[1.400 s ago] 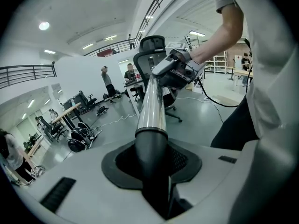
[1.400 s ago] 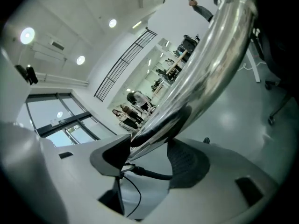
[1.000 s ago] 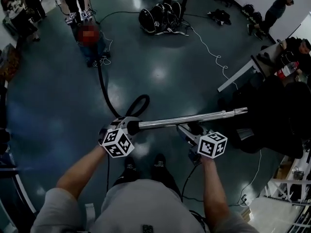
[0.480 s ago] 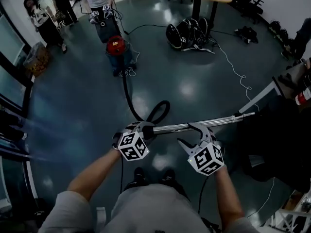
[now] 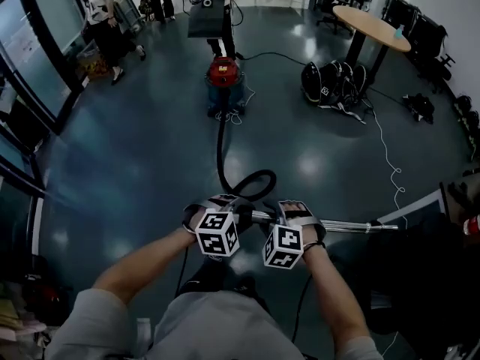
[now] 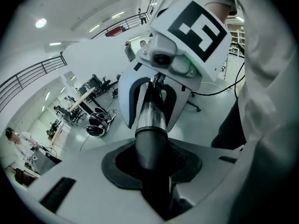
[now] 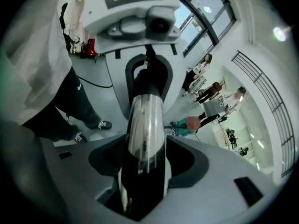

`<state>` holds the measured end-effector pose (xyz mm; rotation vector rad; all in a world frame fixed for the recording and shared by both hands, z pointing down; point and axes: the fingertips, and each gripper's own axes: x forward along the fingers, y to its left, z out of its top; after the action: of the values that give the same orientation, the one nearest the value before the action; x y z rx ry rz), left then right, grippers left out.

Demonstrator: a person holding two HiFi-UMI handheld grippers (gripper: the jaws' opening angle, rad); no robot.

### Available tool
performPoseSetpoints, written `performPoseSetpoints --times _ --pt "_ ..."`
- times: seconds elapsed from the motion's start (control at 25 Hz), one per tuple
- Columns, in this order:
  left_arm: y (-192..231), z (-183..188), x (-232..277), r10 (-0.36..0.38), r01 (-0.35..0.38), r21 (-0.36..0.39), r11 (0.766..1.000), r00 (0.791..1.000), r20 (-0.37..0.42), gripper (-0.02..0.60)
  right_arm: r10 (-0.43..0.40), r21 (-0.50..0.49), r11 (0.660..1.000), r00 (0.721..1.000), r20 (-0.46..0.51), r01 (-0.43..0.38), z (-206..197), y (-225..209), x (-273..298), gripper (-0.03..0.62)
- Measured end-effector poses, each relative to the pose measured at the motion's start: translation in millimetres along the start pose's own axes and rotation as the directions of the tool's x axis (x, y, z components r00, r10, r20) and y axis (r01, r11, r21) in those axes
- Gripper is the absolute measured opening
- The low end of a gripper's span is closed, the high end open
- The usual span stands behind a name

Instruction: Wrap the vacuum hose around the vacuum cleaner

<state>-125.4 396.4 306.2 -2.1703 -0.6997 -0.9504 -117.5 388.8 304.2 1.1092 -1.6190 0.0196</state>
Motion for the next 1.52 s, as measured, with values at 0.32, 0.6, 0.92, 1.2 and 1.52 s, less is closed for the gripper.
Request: performPoseSetpoints --times 0.32,0.6,0.92,1.2,1.52 --pt "35.1 -17.2 -0.6 0.047 -0.048 0.022 0.999 0.998 0.040 0.121 0.007 0.025 1.000 1.000 0.010 -0.007 -3.7 -25.3 15.7 0.121" --pt "114.0 -107.2 -2.8 0.099 -0.081 -0.234 0.969 0.993 0.066 0.304 0.002 0.200 0.980 1.000 0.004 -0.003 -20.1 -75.7 39.3 0.121" --pt "171.2 -180.4 18.0 0.093 -0.065 -0.359 0.931 0.994 0.061 0.304 0.000 0.269 0.963 1.000 0.015 -0.004 -15.3 -120.4 54.0 0.121" --pt "186.6 -248.8 30.5 0.041 -0.012 -0.481 0.877 0.998 0.051 0.304 -0.013 0.281 0.960 0.999 0.052 -0.002 -12.8 -160.5 58.6 0.121" --pt "242.2 -264.4 50.6 0.120 -0.076 -0.574 0.815 0.992 0.039 0.299 -0.054 0.360 0.933 0.994 0.094 0.016 -39.2 -203.1 60.0 0.121"
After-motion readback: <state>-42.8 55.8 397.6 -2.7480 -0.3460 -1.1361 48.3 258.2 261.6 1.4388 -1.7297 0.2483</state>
